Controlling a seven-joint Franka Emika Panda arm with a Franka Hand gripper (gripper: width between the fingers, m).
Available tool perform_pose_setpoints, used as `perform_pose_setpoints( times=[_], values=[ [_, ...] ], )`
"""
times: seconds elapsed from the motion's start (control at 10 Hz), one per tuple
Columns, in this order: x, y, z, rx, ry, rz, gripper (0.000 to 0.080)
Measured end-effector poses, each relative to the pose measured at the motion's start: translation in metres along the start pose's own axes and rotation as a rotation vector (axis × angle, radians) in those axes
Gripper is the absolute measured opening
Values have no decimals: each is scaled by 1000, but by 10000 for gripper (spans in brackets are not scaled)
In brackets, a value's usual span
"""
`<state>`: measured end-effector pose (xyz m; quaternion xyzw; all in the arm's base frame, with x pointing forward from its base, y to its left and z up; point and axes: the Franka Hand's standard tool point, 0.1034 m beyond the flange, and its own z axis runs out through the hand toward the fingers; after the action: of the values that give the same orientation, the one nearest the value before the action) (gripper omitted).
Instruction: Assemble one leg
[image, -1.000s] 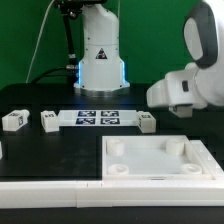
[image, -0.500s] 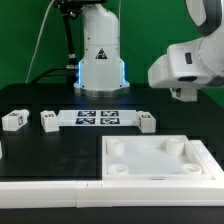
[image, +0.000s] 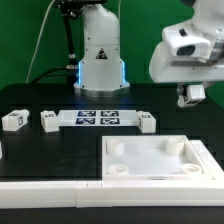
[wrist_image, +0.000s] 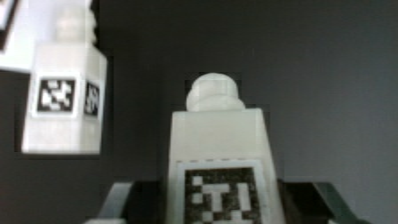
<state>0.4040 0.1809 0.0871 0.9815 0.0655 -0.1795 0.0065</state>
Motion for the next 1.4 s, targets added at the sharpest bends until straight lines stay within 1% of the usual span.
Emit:
perform_pose_setpoints(
  times=[0.1,0.2,0.3,0.4,0.5,0.9,1.0,1.1,1.2,1.3,1.4],
  values=[
    [1,9,-8,7,57,14,290],
    [10,16,-19,22,172,8,290],
    [16,23,-28,27,234,-14,290],
    [29,29,-38,38,331,-26,290],
    [31,37,-39,35,324,-32,290],
    [31,35,-38,35,324,-33,290],
    [34,40,-41,35,328,-65,290],
    [47,53,-49,36,346,-87,290],
    [65,64,-58,35,368,-100,290],
    [87,72,-68,35,387,-119,290],
    [104,72,-80,38,401,-118,290]
  ],
)
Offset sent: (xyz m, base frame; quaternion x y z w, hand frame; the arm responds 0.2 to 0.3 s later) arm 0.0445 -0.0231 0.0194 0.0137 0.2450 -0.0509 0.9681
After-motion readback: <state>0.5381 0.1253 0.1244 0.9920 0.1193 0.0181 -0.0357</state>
